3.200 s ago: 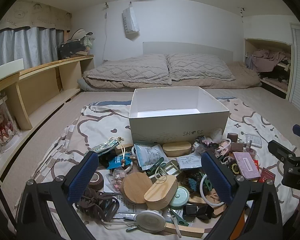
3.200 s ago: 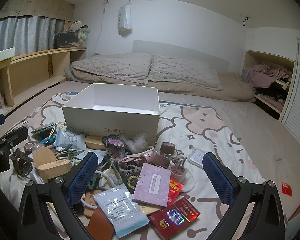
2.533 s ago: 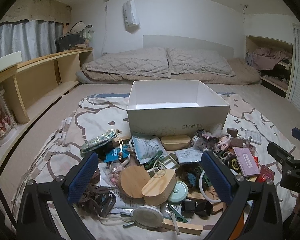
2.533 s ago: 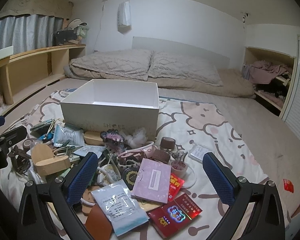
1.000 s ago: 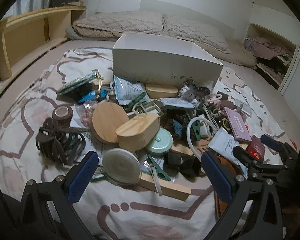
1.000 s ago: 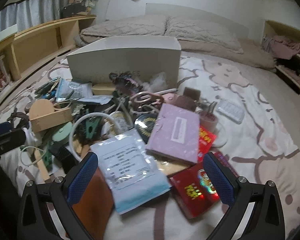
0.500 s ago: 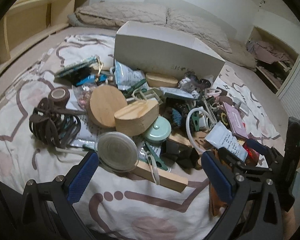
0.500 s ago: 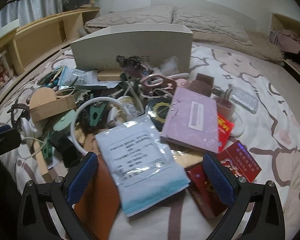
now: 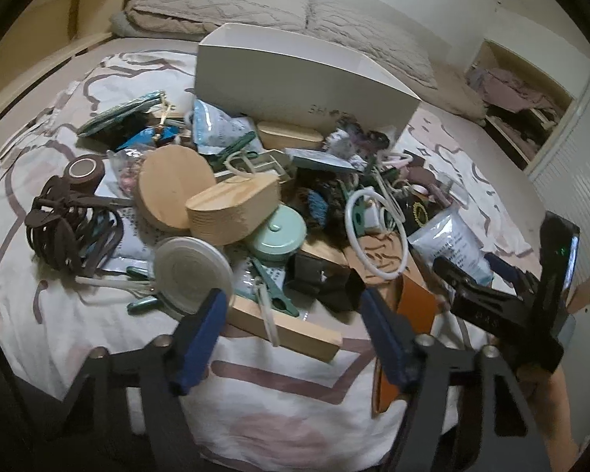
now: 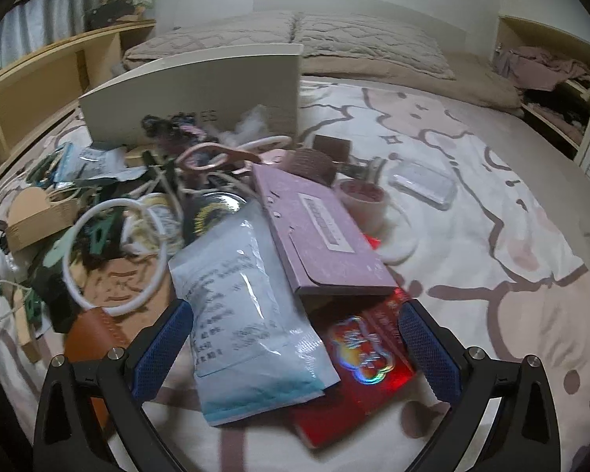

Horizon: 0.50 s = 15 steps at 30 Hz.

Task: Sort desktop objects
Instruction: 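Grasp the blue-and-white medicine packet edge with the right gripper while the left gripper reaches into the pile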

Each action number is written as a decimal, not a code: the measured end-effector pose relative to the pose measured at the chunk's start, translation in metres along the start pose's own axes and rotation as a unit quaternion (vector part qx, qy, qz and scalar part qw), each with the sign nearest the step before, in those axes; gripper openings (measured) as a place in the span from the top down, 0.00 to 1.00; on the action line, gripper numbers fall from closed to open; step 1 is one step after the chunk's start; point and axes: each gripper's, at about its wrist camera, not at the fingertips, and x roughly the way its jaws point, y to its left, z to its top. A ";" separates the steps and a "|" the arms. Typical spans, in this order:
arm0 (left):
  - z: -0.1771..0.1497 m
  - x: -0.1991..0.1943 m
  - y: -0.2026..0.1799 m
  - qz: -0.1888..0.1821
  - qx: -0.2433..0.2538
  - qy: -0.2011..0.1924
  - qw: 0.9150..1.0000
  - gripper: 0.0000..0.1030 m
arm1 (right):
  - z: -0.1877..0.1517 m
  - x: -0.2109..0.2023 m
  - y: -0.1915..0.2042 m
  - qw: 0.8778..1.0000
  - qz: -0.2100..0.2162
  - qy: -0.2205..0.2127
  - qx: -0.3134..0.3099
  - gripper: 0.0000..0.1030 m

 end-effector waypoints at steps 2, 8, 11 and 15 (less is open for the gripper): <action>-0.001 0.000 -0.002 -0.005 0.007 0.002 1.000 0.42 | -0.001 0.002 -0.004 1.000 0.000 -0.001 0.004 0.00; -0.003 0.005 -0.004 -0.010 0.007 0.021 1.000 0.62 | -0.005 0.004 -0.002 1.000 -0.008 -0.011 -0.007 0.00; -0.003 0.007 -0.002 -0.012 0.000 0.025 1.000 0.73 | -0.008 0.006 0.003 0.999 -0.021 -0.012 -0.022 0.00; -0.001 0.006 -0.002 -0.018 0.002 0.027 0.999 0.89 | -0.011 0.009 0.011 0.998 -0.045 -0.010 -0.045 0.00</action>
